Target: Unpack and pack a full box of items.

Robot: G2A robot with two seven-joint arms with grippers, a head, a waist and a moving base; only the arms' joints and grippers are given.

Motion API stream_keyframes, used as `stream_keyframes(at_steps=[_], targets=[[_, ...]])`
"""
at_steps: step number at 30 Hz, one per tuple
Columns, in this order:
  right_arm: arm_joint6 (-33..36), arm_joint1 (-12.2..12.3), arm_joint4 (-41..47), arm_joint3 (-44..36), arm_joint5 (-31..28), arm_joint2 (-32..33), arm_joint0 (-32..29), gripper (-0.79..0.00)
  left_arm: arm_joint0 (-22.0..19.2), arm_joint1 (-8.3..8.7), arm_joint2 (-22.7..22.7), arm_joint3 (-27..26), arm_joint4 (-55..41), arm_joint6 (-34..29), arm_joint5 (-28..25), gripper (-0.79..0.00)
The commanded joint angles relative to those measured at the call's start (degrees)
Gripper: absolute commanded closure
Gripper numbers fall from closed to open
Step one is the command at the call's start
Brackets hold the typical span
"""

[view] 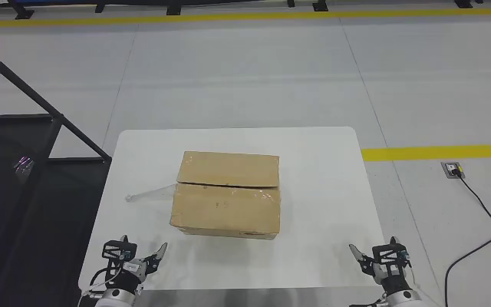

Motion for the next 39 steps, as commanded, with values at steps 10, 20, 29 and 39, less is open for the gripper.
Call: stream_keyframes(at_steps=[10, 20, 29, 39], targets=[[0.0, 0.0, 0.0, 0.0, 0.0, 0.0, 0.0, -0.785, 0.0, 0.00, 0.0, 0.0, 0.0, 0.0, 0.0, -0.785], [-2.2, 0.0, -0.5, -1.0, -1.3, 1.1, 0.2, -0.785, -3.8, -0.34, -1.2, 1.1, -8.0, 2.9, -2.4, -0.785], [-3.7, 0.0, -0.4, -4.0, -4.9, 1.6, 0.3, -0.785, -13.7, -1.06, 2.0, 9.7, -10.1, 5.7, -2.6, -0.785], [-3.7, 0.0, -0.9, -4.2, -4.9, 1.8, 0.4, -0.785, -18.3, -1.98, 7.1, 14.2, -8.4, 6.9, -2.1, -0.785]])
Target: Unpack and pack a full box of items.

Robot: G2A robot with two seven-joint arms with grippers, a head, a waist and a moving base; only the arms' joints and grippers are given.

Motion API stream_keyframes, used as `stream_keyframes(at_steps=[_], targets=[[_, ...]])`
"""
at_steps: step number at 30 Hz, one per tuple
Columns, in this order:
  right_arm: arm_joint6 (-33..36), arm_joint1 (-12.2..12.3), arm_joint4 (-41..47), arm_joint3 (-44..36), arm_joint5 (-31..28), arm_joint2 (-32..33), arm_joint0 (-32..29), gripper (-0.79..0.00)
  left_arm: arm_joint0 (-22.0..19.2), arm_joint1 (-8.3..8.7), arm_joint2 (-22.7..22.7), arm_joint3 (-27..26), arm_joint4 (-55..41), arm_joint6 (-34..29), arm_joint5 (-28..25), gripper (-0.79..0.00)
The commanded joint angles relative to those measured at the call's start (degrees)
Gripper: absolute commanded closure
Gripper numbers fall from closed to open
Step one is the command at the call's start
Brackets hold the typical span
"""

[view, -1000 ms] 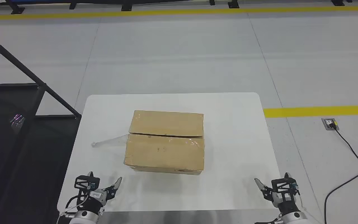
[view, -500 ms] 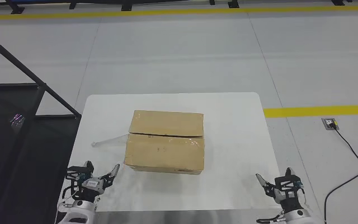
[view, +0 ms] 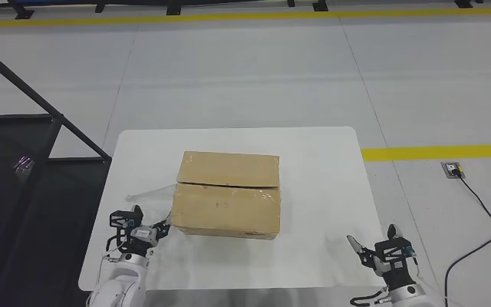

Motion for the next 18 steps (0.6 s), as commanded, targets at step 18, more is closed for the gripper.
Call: stream_keyframes(at_steps=[18], targets=[[15.7, -0.5, -4.1, 1.7, -4.9, -7.9, 15.6, -0.785, 0.8, -0.80, 1.2, -0.8, -0.2, 1.8, 1.1, -0.785]])
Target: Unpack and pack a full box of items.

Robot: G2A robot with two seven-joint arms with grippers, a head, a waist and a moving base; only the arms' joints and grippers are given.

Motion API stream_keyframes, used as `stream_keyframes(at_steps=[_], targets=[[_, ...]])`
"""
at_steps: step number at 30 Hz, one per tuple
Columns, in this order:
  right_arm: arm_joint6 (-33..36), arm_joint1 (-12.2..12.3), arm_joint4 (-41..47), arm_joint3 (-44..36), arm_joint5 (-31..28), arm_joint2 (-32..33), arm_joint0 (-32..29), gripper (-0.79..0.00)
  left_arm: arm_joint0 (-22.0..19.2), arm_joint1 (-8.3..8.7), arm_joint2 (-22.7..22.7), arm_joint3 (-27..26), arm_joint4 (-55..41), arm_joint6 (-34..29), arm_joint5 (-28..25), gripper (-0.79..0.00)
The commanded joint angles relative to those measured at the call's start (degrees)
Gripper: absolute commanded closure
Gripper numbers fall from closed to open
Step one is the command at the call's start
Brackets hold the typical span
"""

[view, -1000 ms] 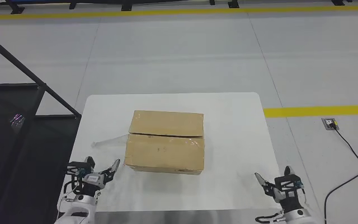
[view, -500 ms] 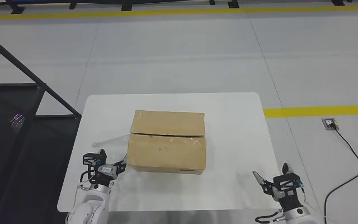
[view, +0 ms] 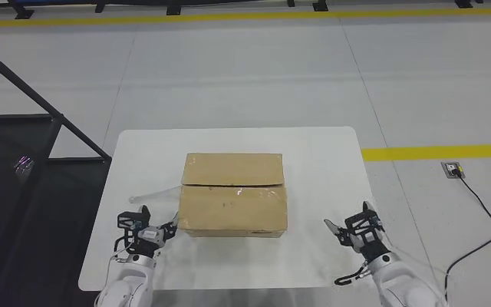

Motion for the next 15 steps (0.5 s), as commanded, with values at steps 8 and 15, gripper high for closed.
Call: stream_keyframes(at_steps=[8, 15], targets=[[5.0, -0.1, -2.7, 1.6, 2.3, -1.1, 3.3, -0.785, 3.9, 0.03, -3.8, -1.6, -3.4, 1.7, 0.7, -0.785], [2.2, -0.5, 1.9, 1.3, -0.1, -2.5, 4.9, -0.785, 3.9, 0.03, -3.8, -1.6, -3.4, 1.7, 0.7, -0.785]])
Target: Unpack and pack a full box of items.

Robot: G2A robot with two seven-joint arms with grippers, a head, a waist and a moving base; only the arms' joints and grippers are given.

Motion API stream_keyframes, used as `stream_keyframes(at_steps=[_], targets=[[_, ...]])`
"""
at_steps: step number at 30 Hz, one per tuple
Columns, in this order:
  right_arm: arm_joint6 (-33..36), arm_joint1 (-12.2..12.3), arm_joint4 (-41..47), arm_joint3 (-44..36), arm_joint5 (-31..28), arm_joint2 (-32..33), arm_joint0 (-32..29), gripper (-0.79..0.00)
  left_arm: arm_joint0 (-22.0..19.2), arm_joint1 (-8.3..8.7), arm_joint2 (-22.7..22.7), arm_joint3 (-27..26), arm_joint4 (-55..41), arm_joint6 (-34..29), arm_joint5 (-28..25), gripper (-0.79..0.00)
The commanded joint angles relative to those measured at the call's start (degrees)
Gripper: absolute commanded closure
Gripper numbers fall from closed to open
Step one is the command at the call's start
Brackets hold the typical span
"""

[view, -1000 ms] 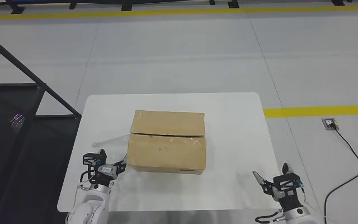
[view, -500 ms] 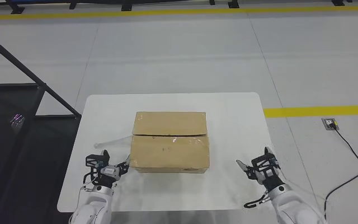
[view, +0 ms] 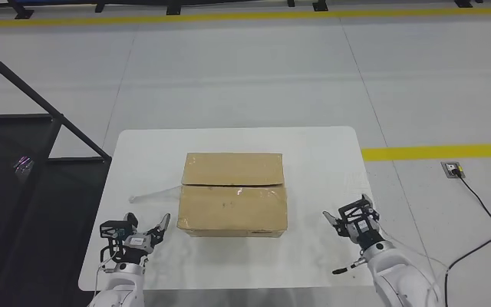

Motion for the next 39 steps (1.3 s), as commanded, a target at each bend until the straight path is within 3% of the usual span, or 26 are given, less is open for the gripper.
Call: stream_keyframes(at_steps=[1, 7, 11, 15, 17, 29, 34, 39], targets=[[-1.4, -0.2, 6.7, 0.8, -3.0, -0.6, 1.8, -0.785, 0.0, -0.02, 0.0, -0.2, -0.4, -0.1, -0.3, -0.785], [4.1, 0.0, 29.7, 6.5, -23.7, -0.5, 10.1, -0.785, 0.9, -0.21, -1.6, -1.8, -4.3, 1.3, -1.2, -0.785], [11.8, 0.1, 43.6, 14.3, -32.1, -2.5, 17.1, -0.785, 1.6, -0.32, -2.5, -3.0, -6.4, 2.3, -2.5, -0.785], [21.2, 0.0, 56.7, 22.9, -36.0, -6.6, 24.2, -0.785, 2.3, -0.37, -3.1, -4.2, -6.9, 2.5, -3.0, -0.785], [24.6, -0.1, 59.1, 26.2, -34.4, -8.3, 27.4, -0.785, 2.5, -0.41, -3.3, -4.6, -6.9, 2.3, -3.1, -0.785], [36.1, -0.6, 80.8, 36.3, -43.4, -15.8, 34.7, -0.785, 1.2, -0.79, -1.8, -4.6, -3.5, 2.5, -2.0, -0.785], [36.0, 0.6, 87.4, 33.9, -45.7, -18.2, 34.7, -0.785, 1.1, -0.96, -1.4, -5.1, -3.0, 2.9, -1.9, -0.785], [32.3, 4.4, 87.9, 26.4, -49.4, -22.3, 33.0, -0.785, 1.5, -1.15, -1.8, -5.9, -4.1, 4.3, -2.0, -0.785]])
